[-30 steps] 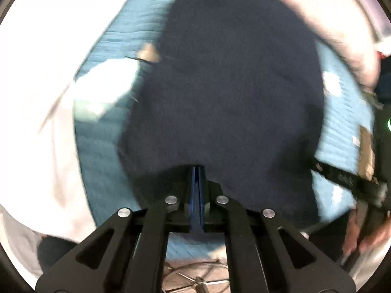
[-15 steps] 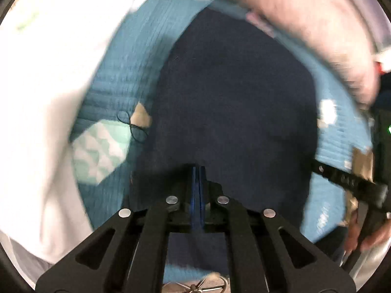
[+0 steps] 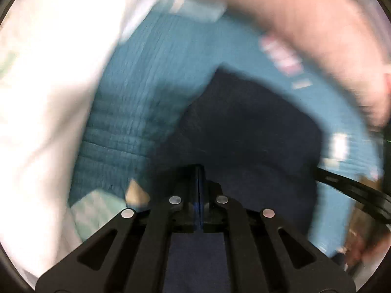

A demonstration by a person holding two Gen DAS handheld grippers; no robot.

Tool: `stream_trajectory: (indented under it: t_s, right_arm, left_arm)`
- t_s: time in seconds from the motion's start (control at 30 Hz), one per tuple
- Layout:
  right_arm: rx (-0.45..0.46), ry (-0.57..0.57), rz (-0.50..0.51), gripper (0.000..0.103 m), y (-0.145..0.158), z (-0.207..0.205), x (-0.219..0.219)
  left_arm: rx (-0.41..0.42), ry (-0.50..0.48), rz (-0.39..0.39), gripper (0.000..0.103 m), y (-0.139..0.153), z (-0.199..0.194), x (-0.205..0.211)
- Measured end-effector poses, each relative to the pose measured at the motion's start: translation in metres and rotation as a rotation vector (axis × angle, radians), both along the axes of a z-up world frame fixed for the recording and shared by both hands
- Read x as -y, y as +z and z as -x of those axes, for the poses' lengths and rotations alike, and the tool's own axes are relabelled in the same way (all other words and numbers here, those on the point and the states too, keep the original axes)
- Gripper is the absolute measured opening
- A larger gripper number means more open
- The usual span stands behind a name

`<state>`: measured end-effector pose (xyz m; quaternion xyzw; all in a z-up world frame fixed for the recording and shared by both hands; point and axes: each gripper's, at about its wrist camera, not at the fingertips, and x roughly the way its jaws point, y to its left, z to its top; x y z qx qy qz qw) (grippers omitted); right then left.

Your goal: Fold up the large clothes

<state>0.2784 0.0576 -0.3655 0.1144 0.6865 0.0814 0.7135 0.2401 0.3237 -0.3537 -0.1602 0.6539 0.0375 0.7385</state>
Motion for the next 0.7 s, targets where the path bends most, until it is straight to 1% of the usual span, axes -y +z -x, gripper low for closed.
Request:
stream_trajectory:
  t_s: [0.03,0.07,0.1,0.13,0.17,0.23,0.27,0.3,0.33,0.37,0.4,0.43,0.47,0.5,0.53,0.57,0.6,0.63,0.7]
  right_arm:
    - [-0.008,0.005,-0.001,0.001,-0.003,-0.003,-0.001]
    - [-0.016,0.016,-0.002,0.001,-0.002,-0.007,0.0]
    - [-0.022,0.039,0.009,0.001,0.002,-0.009,-0.001]
    - [-0.022,0.053,0.014,0.002,0.007,-0.01,-0.001]
    - [-0.002,0.064,0.01,0.006,0.02,-0.009,-0.002]
    - [0.067,0.07,-0.036,0.006,0.041,-0.017,-0.004]
    - [0.079,0.062,-0.052,0.006,0.046,-0.02,-0.004]
    - [0.091,0.044,-0.065,0.006,0.051,-0.024,-0.002]
    - [0.108,0.029,-0.074,0.006,0.054,-0.031,-0.003]
    - [0.113,0.034,-0.07,0.006,0.053,-0.037,-0.008]
    - [0.106,0.044,-0.064,0.006,0.049,-0.043,-0.012]
    - [0.081,0.06,-0.058,0.005,0.038,-0.05,-0.021]
    - [0.065,0.067,-0.044,0.001,0.028,-0.051,-0.025]
    - [0.065,0.071,-0.009,0.001,0.011,-0.053,-0.031]
    - [0.065,0.075,-0.002,0.0,0.012,-0.05,-0.02]
    - [0.073,0.062,-0.013,0.0,0.001,-0.051,-0.022]
    - [0.078,0.034,-0.028,0.0,-0.001,-0.051,-0.021]
    - [0.079,0.027,-0.028,0.0,0.001,-0.05,-0.021]
    - [0.087,0.051,-0.017,0.0,0.002,-0.05,-0.024]
  left_arm:
    - [-0.024,0.015,0.021,0.002,-0.016,-0.004,0.001]
    - [-0.023,0.021,0.013,0.002,-0.015,-0.006,0.0]
    - [-0.021,0.013,-0.007,0.002,-0.003,-0.007,0.001]
    - [-0.003,-0.013,-0.03,0.001,0.009,-0.007,0.004]
    - [0.045,-0.047,-0.043,0.001,0.026,-0.003,0.007]
    - [0.117,-0.058,-0.023,0.001,0.054,0.003,0.01]
    - [0.136,-0.056,-0.017,0.001,0.061,0.004,0.012]
    - [0.168,-0.055,-0.009,0.001,0.074,0.001,0.012]
    - [0.198,-0.058,0.005,0.001,0.085,-0.006,0.012]
    - [0.219,-0.061,0.018,0.001,0.089,-0.013,0.013]
    - [0.223,-0.058,0.018,0.001,0.088,-0.024,0.021]
    - [0.213,-0.044,0.008,0.001,0.083,-0.033,0.023]
    - [0.18,-0.016,-0.012,0.001,0.065,-0.05,0.023]
    - [0.133,0.004,-0.034,0.002,0.039,-0.065,0.021]
    - [0.045,0.031,-0.061,0.001,0.001,-0.078,0.018]
    - [0.033,0.05,-0.047,0.001,-0.017,-0.079,0.013]
    - [0.059,0.052,-0.057,0.001,-0.022,-0.081,0.013]
    - [0.057,0.044,-0.074,0.002,-0.018,-0.082,0.015]
    - [0.061,-0.008,-0.122,0.002,-0.01,-0.083,0.024]
